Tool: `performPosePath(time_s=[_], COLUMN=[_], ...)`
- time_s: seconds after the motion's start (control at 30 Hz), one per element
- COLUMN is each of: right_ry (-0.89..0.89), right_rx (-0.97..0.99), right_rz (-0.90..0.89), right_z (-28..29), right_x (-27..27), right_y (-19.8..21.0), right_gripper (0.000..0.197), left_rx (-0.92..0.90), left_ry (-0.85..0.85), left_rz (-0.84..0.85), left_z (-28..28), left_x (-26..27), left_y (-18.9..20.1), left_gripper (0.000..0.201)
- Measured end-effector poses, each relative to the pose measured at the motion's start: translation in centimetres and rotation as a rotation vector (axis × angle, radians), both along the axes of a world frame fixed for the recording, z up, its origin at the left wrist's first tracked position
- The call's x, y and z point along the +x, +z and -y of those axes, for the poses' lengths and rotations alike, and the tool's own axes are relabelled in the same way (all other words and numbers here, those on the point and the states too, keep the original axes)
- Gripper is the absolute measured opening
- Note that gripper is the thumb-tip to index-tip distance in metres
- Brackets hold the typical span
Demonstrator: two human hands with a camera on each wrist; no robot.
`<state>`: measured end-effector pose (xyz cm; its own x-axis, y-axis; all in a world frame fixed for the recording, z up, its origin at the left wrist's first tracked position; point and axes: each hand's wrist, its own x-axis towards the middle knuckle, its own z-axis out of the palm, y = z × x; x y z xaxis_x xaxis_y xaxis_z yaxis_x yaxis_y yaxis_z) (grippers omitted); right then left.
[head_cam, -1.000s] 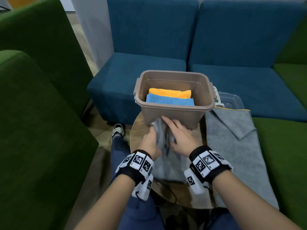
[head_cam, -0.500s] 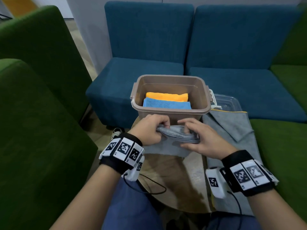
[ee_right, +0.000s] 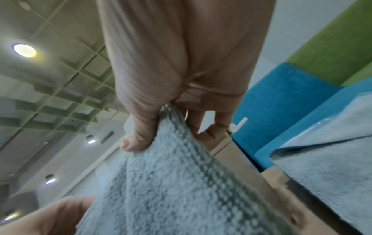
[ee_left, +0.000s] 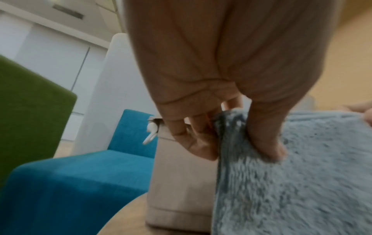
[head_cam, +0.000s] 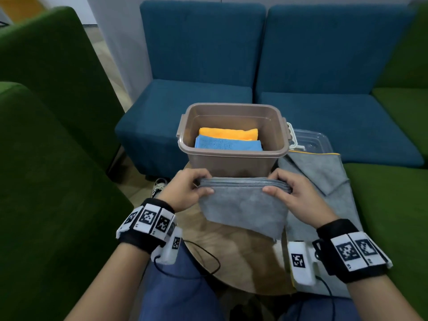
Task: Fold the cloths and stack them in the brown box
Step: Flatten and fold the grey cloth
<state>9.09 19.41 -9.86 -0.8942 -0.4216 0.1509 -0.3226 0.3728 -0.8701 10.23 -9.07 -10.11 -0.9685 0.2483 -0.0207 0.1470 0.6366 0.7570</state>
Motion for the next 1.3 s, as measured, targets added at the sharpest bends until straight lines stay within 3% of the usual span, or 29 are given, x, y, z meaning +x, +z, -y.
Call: performPosePath(time_s=[0.17, 0.27, 0.37, 0.47, 0.6, 0.7, 0.77, 0.83, 0.9, 0.97, 1.13, 1.3], right_ry=[-0.095, -0.124, -0.084, -0.135, -0.172, -0.177, -0.134, -0.012, 0.176, 0.282, 0.171, -0.102], right_rx=[0.039, 0.005, 0.006, 0.087, 0.048, -0.017, 0.028, 0.186, 0.405, 0.506, 0.304, 0.081], right_rz=[-0.058, -0.094, -0.040, 0.030, -0.074, -0.134, -0.051, 0.158, 0.326, 0.383, 0.367, 0.331], right_z=[0.7, 0.9, 0.8, 0.9, 2.0, 2.7, 2.5, 1.9, 1.3, 1.4, 2.7, 4.3], right_x=[-0.1, 0.2, 0.9, 0.6, -0.2, 0.3, 1.0, 2.2, 3.7, 4.9, 4.8, 4.6], right_y=[-1.1, -0.4, -0.3, -1.4, -0.2, 1.3, 0.2, -2.5, -5.6, -7.5, -6.8, -7.5], right_gripper=[0.011, 0.025, 0.022, 0.021, 0.032, 0.027, 0.027, 0.030, 0.017, 0.012, 0.009, 0.011], left_rx=[0.149, 0.268, 0.382, 0.315, 0.345, 0.270, 0.167, 0.040, -0.093, -0.141, -0.025, -0.112], left_ry=[0.190, 0.256, 0.291, 0.330, 0.359, 0.344, 0.252, 0.125, 0.038, 0.005, 0.111, 0.278], left_rz=[-0.080, -0.183, -0.141, -0.112, -0.177, -0.197, -0.113, 0.075, 0.276, 0.366, 0.373, 0.336], left_z=[0.0, -0.3, -0.1, 0.0, 0.3, 0.5, 0.5, 0.9, 1.8, 3.0, 3.8, 2.7], left_x=[0.0, 0.5, 1.4, 1.5, 0.6, 0.5, 0.9, 1.9, 3.4, 4.6, 5.0, 3.6], left_y=[-0.5, -0.1, -0.3, -1.3, -0.5, 0.0, -1.3, -4.2, -7.0, -9.0, -8.7, -9.3], left_gripper=[0.006, 0.009, 0.021, 0.018, 0.015, 0.016, 0.017, 0.016, 0.018, 0.023, 0.009, 0.028])
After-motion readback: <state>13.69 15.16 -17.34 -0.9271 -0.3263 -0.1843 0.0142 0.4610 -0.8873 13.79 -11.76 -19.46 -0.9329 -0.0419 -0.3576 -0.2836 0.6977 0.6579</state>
